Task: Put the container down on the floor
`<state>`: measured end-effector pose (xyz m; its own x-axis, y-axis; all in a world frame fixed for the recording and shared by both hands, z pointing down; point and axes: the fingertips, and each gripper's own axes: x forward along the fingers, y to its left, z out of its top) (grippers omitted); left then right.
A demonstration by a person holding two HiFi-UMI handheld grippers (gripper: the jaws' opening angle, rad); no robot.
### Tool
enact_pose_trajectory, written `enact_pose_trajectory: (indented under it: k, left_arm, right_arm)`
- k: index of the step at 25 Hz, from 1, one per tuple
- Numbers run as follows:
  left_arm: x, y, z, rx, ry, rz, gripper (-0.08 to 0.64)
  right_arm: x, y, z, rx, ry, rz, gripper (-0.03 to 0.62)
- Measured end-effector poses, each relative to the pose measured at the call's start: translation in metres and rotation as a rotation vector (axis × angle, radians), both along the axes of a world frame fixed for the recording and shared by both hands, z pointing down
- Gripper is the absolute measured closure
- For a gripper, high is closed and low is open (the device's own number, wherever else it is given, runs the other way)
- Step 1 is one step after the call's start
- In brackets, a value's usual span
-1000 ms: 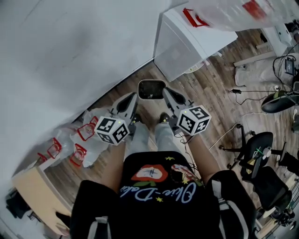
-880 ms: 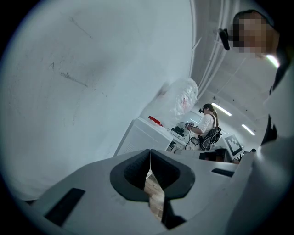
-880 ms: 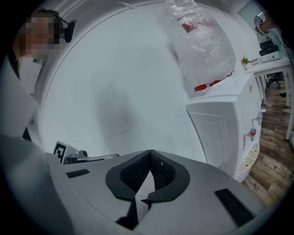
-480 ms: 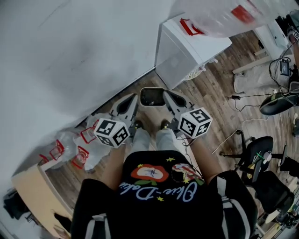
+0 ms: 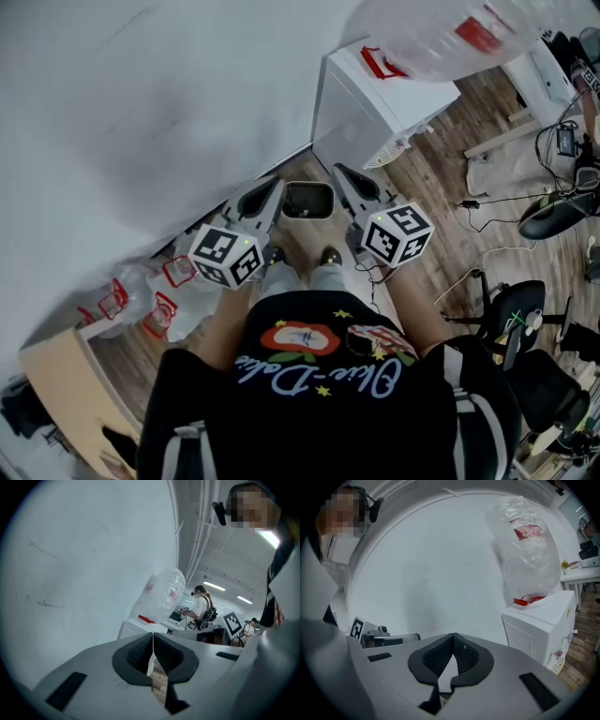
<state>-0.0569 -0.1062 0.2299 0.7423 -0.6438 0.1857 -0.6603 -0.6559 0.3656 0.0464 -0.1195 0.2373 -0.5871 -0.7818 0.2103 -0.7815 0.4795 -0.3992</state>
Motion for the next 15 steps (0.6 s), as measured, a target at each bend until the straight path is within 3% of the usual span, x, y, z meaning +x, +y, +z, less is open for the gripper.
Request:
enact_pose_trajectory:
  k: [15]
  left_arm:
    - [-0.005,-0.001,-0.012,0.015,-0.008,-0.015,0.555]
  right_arm:
    - [-0.008,0.002,-0.015,0.016,0.026,-0.037,0.594]
